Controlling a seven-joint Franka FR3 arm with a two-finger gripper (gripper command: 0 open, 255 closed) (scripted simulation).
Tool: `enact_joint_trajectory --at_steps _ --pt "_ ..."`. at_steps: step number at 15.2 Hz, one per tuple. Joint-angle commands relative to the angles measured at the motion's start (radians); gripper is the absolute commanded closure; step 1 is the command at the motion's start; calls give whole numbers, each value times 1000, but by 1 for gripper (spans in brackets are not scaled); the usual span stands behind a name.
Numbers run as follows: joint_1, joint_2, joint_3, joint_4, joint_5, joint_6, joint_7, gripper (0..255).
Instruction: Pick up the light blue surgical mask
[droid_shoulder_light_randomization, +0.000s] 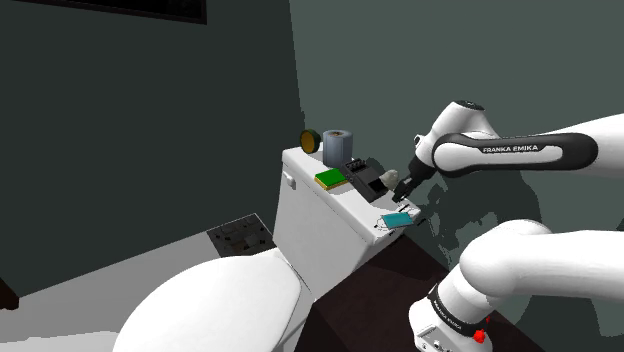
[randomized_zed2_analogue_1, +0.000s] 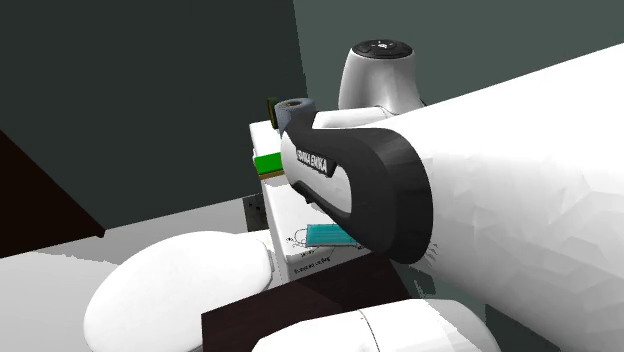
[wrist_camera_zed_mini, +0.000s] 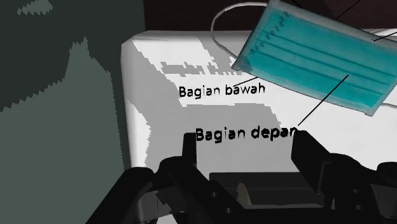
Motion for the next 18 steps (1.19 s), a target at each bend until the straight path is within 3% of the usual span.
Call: enact_joint_trajectory --at_steps 1,9,18 --pt "0 2 -1 -1 -1 4 0 255" --pt "-1 2 -1 -3 -1 5 0 255" --pt "13 -74 26 84 31 -156 -5 255"
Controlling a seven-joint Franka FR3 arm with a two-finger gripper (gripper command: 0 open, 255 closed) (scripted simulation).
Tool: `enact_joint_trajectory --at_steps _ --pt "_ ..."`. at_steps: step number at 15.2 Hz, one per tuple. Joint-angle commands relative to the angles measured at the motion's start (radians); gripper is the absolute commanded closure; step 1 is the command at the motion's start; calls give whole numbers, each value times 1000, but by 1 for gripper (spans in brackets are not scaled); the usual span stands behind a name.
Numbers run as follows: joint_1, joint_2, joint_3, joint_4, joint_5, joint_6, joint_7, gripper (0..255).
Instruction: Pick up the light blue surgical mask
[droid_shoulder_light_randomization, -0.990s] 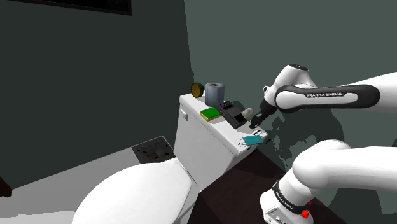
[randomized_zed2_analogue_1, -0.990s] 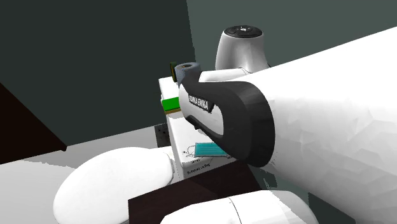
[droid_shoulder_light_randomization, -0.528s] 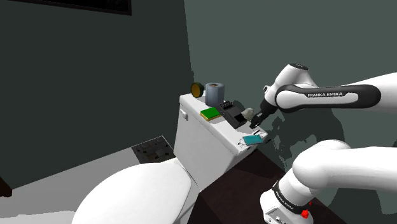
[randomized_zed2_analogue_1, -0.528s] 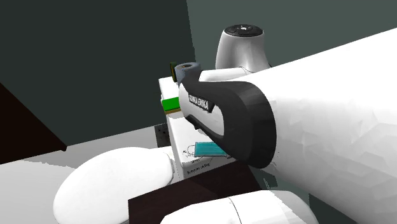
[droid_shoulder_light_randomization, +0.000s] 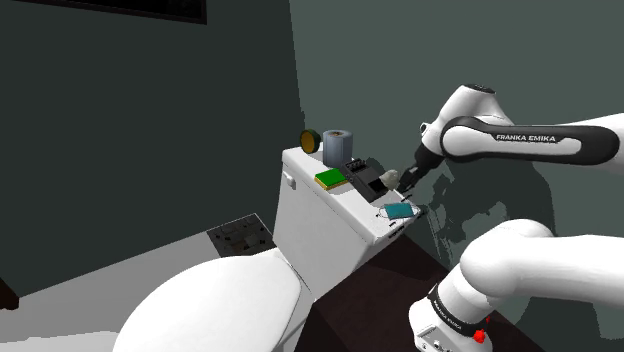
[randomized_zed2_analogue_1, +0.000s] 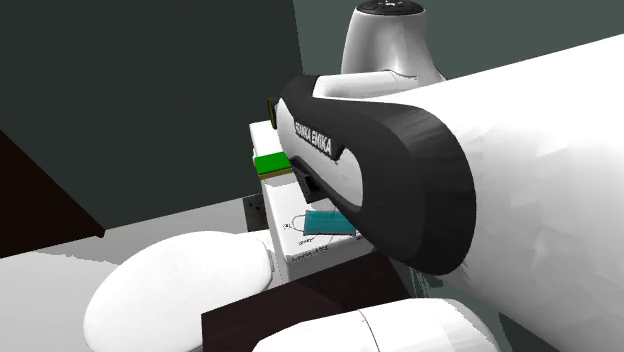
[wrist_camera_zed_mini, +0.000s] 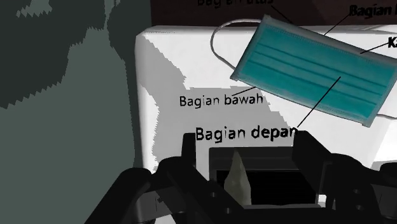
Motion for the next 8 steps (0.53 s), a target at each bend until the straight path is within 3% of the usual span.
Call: enact_joint_trajectory --at_steps 1,8 --pt "3 -11 5 23 7 -34 -2 255" --pt "11 -33 20 81 23 -114 -4 255"
